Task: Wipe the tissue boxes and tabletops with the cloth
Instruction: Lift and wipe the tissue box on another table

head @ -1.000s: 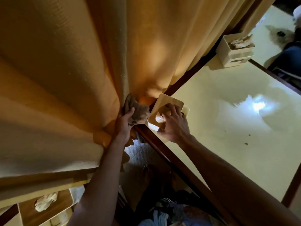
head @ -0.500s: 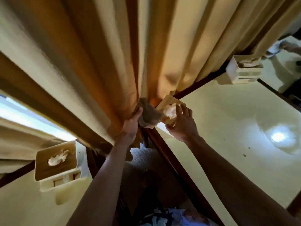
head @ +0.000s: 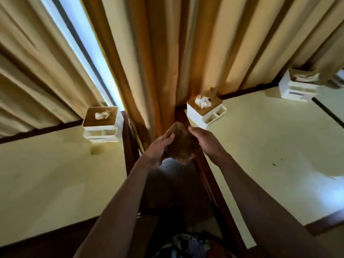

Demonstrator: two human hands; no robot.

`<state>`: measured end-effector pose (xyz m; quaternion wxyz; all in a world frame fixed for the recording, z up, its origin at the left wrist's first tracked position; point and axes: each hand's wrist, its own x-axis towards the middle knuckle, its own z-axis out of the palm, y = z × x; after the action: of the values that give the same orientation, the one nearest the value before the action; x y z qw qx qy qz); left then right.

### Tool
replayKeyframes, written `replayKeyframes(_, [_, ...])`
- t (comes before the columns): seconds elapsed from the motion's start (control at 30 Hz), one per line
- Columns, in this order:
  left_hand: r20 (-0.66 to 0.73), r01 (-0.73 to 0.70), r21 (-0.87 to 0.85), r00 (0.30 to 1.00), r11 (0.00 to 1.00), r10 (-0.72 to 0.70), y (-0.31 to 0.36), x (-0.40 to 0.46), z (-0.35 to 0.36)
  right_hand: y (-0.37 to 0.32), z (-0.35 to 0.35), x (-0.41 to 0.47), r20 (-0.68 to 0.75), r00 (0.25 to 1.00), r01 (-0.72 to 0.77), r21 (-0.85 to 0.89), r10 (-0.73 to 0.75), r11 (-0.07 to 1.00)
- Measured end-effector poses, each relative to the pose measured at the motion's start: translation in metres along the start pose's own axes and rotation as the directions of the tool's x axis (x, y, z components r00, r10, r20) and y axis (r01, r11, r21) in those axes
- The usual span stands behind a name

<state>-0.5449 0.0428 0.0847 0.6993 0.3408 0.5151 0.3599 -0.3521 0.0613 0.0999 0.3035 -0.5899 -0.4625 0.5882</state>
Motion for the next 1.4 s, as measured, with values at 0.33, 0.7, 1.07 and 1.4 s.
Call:
replayKeyframes(0.33, [-0.150,0.033,-0.080,0.988,0.996,-0.044,-0.036,-0.119,-0.098,0.002,0.115,-0.034,0.288,0.956,-0.079,0.106,0.046,0.991])
replayKeyframes(0.7, [-0.388,-0.174,-0.341,0.921,0.924,0.030,-0.064,-0.199,-0.221,-0.008,0.271,-0.029,0.382,0.921,-0.093,0.026,0.076,0.995])
replayKeyframes(1.07, [-0.250,0.000,-0.010,0.968,1.000,-0.003,-0.033,-0.118,-0.390,-0.004,0.398,0.022,0.180,0.966,-0.228,0.263,0.185,0.937])
replayKeyframes(1.4, [-0.187,-0.029,0.667,0.961,0.744,0.205,0.003,-0.030,-0.436,0.028,0.419,0.051,-0.341,0.933,-0.075,-0.489,-0.111,0.869])
